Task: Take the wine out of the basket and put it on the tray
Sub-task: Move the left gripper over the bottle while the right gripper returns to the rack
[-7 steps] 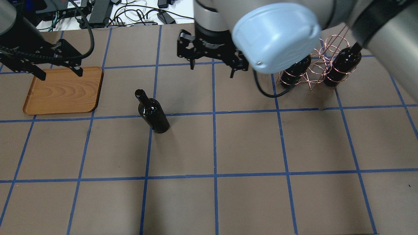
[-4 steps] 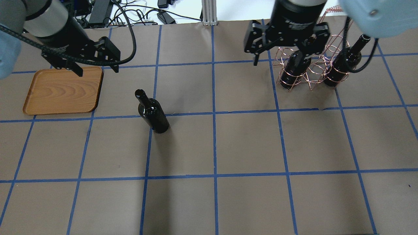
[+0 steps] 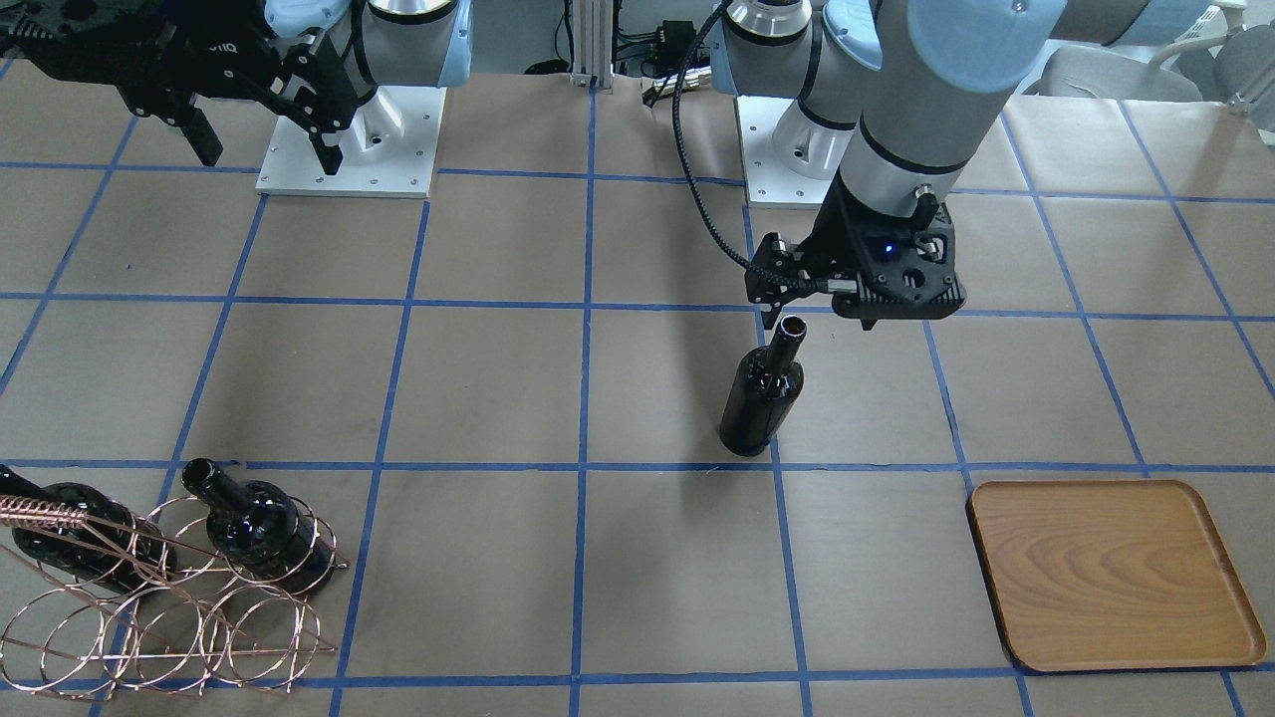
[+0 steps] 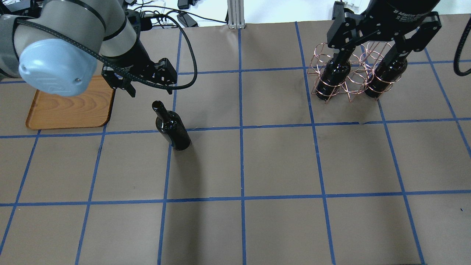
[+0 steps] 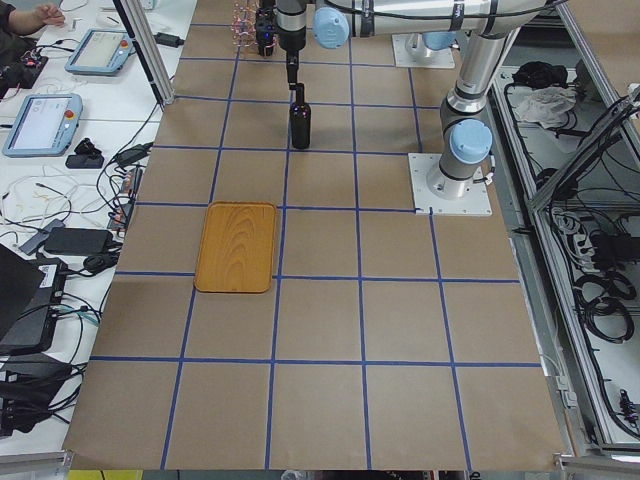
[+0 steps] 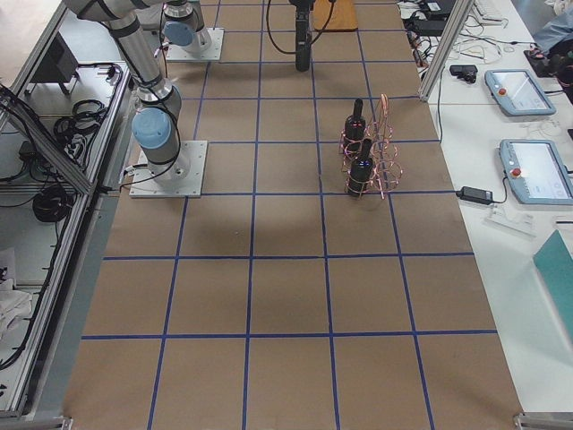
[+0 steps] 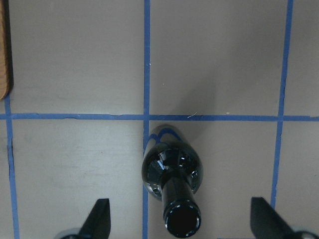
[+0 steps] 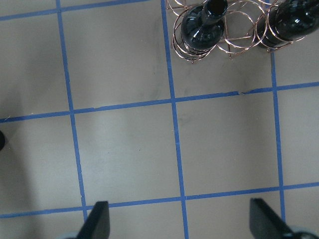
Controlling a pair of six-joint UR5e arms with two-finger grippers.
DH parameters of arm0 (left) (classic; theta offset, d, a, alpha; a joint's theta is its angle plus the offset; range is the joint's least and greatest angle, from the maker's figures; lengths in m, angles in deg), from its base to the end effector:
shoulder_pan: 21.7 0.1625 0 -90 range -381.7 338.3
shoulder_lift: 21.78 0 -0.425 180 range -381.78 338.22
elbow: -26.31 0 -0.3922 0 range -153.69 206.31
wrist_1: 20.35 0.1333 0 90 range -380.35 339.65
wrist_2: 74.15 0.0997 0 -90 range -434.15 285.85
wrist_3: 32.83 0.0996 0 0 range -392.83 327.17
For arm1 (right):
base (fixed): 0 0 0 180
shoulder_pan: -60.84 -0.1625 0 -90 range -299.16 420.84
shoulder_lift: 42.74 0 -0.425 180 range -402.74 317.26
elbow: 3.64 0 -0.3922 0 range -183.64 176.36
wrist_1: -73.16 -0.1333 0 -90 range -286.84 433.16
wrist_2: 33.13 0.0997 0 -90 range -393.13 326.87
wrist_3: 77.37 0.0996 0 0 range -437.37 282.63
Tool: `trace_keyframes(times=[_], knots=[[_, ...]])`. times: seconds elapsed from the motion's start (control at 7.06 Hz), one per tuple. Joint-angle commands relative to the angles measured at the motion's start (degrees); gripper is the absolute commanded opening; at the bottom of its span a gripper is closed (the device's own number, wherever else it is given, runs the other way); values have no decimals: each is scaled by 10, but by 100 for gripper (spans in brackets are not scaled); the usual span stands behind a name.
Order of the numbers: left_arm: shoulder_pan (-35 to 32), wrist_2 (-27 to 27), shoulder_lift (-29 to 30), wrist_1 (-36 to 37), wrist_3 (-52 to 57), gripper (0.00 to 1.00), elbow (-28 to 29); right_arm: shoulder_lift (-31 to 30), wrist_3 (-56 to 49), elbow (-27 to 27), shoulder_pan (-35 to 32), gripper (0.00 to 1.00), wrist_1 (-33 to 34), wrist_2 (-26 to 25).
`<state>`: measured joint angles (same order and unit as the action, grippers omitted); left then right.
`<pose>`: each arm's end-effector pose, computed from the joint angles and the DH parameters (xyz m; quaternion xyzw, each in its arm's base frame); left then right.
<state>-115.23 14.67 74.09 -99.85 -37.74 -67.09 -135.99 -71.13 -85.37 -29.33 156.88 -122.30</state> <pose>-0.1679 -0.5230 0.4247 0.0119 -0.9998 0.0099 0.0111 0.1361 -0.4682 0.5751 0.0526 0.9975 -0.0452 0.0098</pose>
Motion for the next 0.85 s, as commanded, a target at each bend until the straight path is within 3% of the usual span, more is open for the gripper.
trace_keyframes(times=[0.0,0.14,0.28,0.57,0.71], knots=[[-6,0,19,13,3,99,-16,3,0,-18,3,100,15,-6],[-5,4,19,12,7,90,-20,2,1,-28,3,100,35,-7],[-3,7,20,8,7,86,-22,3,5,-28,3,100,109,-15],[-3,7,23,6,8,79,-23,3,11,-26,3,100,126,-29],[-2,7,26,-5,8,68,-24,5,11,-26,3,100,126,-25]])
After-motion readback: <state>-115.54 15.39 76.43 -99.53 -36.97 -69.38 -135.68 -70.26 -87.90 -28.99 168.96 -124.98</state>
